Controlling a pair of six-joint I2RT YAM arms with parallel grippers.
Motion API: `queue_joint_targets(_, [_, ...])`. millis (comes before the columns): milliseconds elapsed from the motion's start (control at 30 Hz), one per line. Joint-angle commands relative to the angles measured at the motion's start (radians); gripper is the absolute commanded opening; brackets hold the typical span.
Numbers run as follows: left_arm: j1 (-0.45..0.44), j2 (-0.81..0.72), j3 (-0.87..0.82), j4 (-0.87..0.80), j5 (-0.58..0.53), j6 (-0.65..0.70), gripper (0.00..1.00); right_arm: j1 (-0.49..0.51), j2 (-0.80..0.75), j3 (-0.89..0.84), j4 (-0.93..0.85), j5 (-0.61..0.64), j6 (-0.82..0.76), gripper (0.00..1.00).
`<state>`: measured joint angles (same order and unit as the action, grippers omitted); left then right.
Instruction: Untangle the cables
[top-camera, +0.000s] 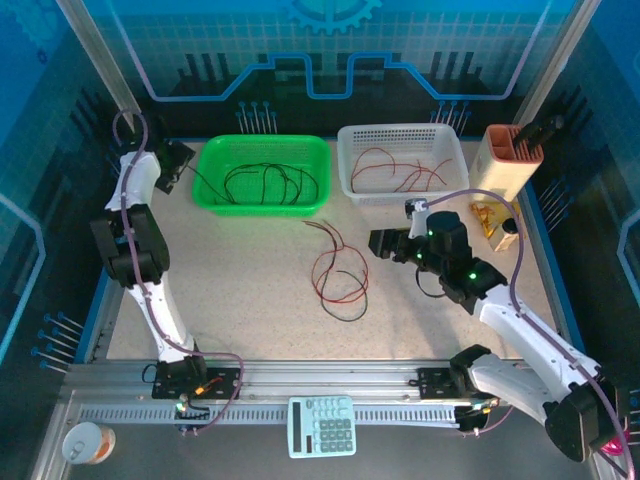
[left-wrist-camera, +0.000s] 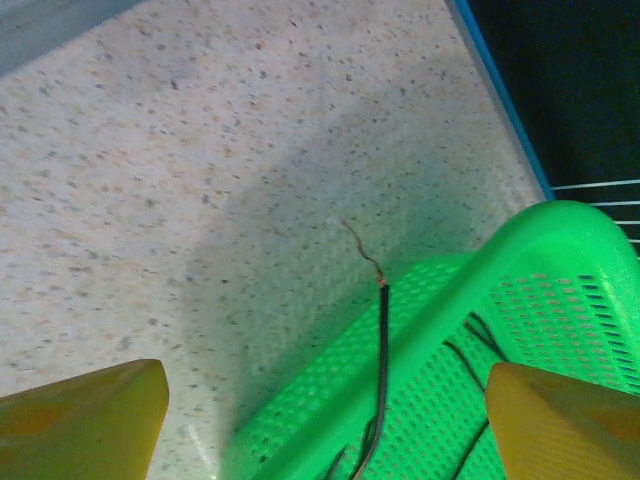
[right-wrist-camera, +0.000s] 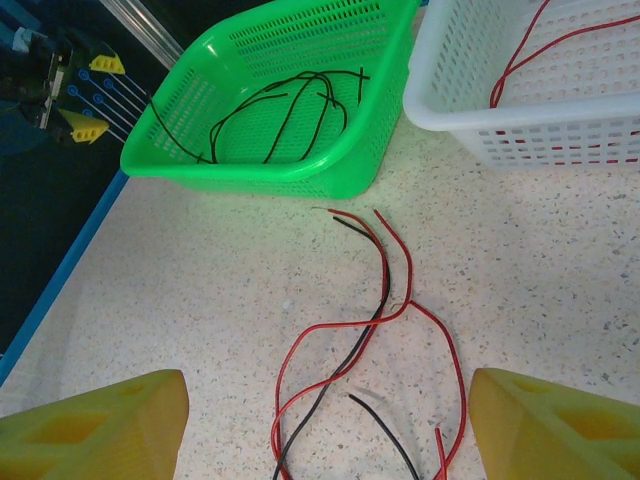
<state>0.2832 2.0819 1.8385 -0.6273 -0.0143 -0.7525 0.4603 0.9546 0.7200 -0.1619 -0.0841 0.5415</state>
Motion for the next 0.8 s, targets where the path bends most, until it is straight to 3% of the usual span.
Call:
queue_joint_targets(0, [-0.004,0.047,-0.023,0.076,0.072,-0.091,0.81,0.015,0.014,0.030,0.026,-0.015,-0.011,0.75])
queue_joint_targets(200, [-0.004,0.084,-0.032,0.132,0.085,-0.142,0.77,0.021,0.024,0.043,0.021,-0.004,-0.011,0.75])
queue_joint_targets(400, [-0.004,0.118,-0.015,0.159,0.091,-0.167,0.66,0.025,0.024,0.051,0.007,0.012,-0.017,0.75])
queue_joint_targets(533, [-0.004,0.132,-0.006,0.164,0.089,-0.169,0.47,0.028,0.024,0.050,0.005,0.020,-0.017,0.75])
queue_joint_targets(733, [-0.004,0.131,0.015,0.175,0.109,-0.148,0.02,0.034,0.032,0.062,0.004,0.015,-0.021,0.75])
queue_joint_targets(767, [-0.004,0.129,0.025,0.177,0.119,-0.141,0.00,0.033,0.033,0.064,0.004,0.013,-0.023,0.75])
